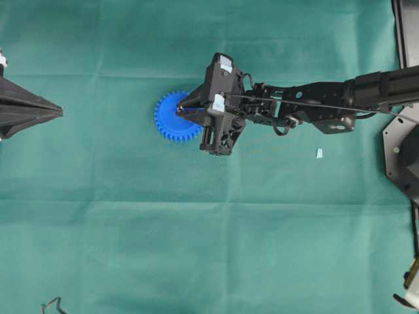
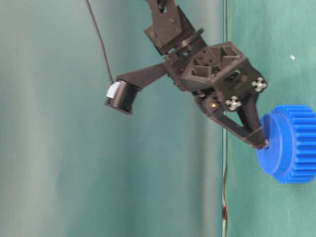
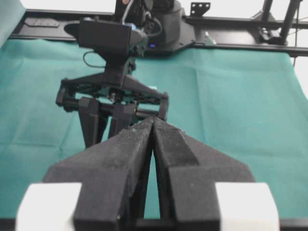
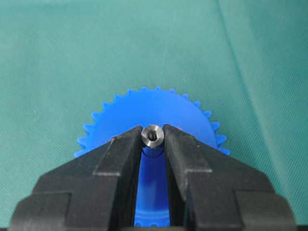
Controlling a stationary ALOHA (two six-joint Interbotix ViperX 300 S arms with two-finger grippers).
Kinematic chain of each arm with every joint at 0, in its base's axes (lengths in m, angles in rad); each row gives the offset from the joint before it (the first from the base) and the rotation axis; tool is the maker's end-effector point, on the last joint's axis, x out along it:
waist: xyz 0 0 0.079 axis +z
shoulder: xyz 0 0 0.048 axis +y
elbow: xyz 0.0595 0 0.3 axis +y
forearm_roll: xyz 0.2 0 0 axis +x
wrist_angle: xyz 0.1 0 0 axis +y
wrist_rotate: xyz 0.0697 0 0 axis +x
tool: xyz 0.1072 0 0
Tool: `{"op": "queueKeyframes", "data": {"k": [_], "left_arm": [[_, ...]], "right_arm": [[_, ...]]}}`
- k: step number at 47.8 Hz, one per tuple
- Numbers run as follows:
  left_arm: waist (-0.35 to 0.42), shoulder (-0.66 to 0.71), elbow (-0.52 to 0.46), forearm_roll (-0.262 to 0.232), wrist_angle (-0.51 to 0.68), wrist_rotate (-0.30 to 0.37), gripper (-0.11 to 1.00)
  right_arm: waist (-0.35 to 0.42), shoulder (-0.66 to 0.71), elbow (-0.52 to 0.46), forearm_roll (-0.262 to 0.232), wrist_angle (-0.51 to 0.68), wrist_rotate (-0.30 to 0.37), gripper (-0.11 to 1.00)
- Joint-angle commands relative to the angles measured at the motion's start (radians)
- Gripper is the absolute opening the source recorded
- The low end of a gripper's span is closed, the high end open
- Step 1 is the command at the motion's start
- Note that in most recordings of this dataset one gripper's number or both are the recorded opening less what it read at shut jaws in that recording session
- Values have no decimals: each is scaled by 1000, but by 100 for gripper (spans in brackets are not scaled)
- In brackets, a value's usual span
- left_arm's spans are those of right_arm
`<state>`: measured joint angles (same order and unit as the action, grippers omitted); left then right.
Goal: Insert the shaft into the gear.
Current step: 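Lower the shaft into the gear hole with the right gripper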
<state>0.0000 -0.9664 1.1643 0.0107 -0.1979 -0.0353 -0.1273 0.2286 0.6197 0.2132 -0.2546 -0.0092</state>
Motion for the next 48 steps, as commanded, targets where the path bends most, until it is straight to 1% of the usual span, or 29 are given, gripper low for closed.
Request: {"op": "queueKeyframes", "data": {"k": [1, 38, 39, 41, 43, 44, 48], "left_arm": [[2, 5, -25, 3, -5, 0, 0], [2, 6, -25, 3, -6, 0, 0], [2, 5, -25, 3, -5, 0, 0], [2, 5, -25, 2, -5, 0, 0], [2, 3, -25, 2, -5, 0, 0], [2, 3, -25, 2, -6, 0, 0], [2, 2, -25, 3, -5, 0, 0]], "right_arm": [[0, -6, -20, 3, -8, 2, 16], [0, 0, -18, 3, -5, 2, 17], [0, 0, -18, 3, -5, 3, 19], [0, -2, -20, 3, -5, 3, 28], [0, -3, -21, 3, -3, 3, 41], [0, -6, -21, 3, -3, 3, 50], [0, -23, -25, 3, 2, 2, 73]]}}
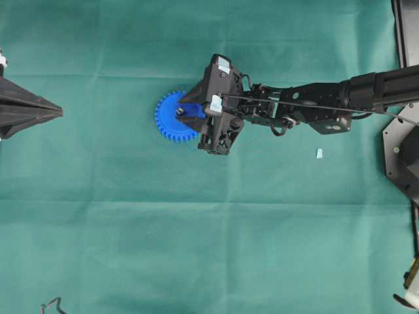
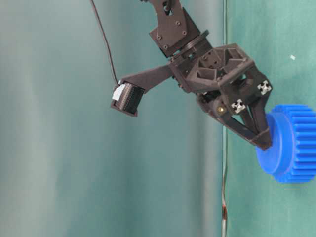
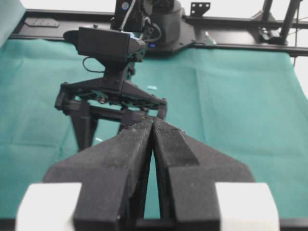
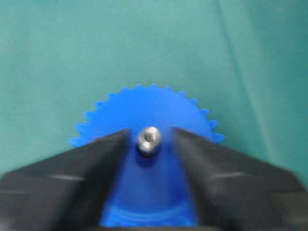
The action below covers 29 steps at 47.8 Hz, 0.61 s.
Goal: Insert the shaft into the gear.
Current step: 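Lower the shaft into the gear hole with the right gripper, then open the right gripper and retract it rightward away from the gear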
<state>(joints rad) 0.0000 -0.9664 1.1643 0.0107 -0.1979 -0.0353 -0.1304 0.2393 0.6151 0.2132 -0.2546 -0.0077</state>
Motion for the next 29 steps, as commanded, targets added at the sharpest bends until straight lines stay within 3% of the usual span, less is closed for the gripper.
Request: {"op": "queueKeyframes", "data": {"k": [1, 6, 11, 29], "left_arm": [[2, 2, -25, 2, -5, 0, 0], [2, 2, -25, 3, -5, 2, 0], [2, 2, -25, 3, -5, 3, 0], [2, 0, -25, 3, 14, 2, 0]], "right_arm": [[3, -40, -18, 3, 3, 0, 79], [3, -95, -15, 3, 17, -2, 95], [3, -170, -5, 0, 29, -9, 90], [3, -503, 107, -17, 61, -38, 91]]}}
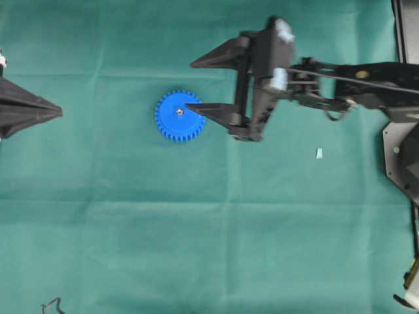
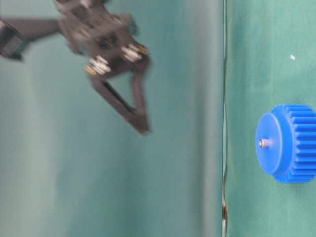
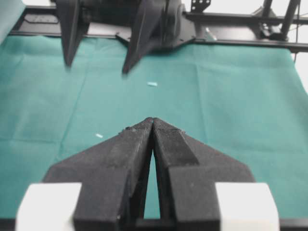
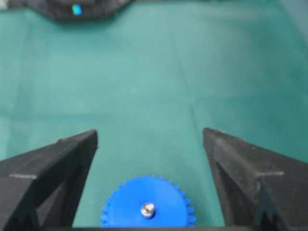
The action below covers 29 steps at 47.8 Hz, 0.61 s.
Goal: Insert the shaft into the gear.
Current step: 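Open the right gripper and retract it rightward away from the gear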
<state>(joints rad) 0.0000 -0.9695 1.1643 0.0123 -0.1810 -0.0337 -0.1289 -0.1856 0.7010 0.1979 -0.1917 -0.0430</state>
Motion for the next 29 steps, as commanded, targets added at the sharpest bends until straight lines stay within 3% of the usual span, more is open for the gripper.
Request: {"op": "queueKeyframes", "data": {"k": [1, 29], "left_arm": [[2, 3, -25, 2, -5, 0, 0], [2, 2, -25, 2, -3, 0, 0]], "right_arm": [[2, -94, 31, -2, -2, -5, 91], [2, -456, 301, 2, -26, -5, 91]]}}
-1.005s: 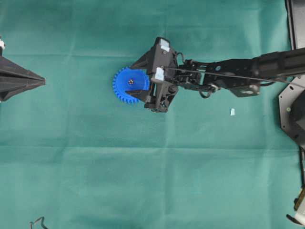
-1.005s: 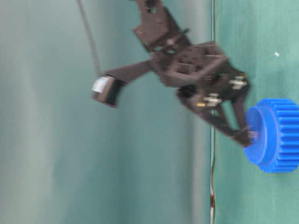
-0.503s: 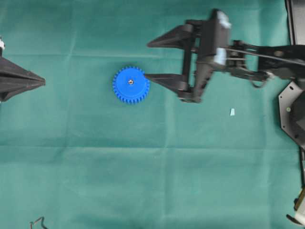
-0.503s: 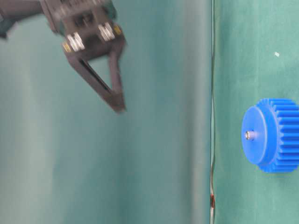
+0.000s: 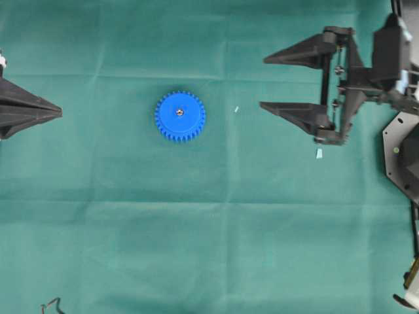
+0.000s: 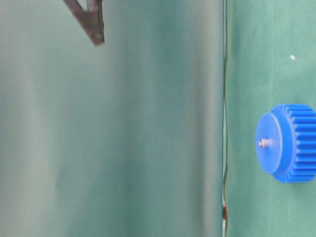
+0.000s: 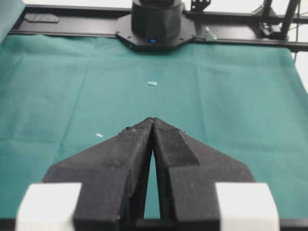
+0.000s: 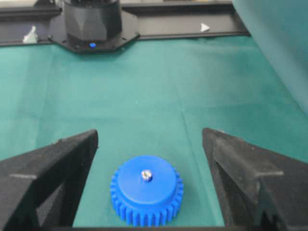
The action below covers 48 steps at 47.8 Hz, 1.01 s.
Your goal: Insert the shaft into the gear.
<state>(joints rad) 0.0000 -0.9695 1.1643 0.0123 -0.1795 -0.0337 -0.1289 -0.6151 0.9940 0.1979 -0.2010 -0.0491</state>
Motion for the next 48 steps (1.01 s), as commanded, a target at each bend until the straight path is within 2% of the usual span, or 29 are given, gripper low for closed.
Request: {"op": "queueKeyframes", "data": {"k": [1, 9, 48], "left_arm": [[2, 2, -23, 2, -5, 0, 0], [2, 2, -25, 2, -5, 2, 0], [2, 2, -25, 2, -5, 0, 0]], "right_arm": [[2, -31, 14, 0, -20, 2, 91], [2, -43, 44, 2, -29, 2, 91], [2, -40, 44, 0, -28, 3, 90]]}}
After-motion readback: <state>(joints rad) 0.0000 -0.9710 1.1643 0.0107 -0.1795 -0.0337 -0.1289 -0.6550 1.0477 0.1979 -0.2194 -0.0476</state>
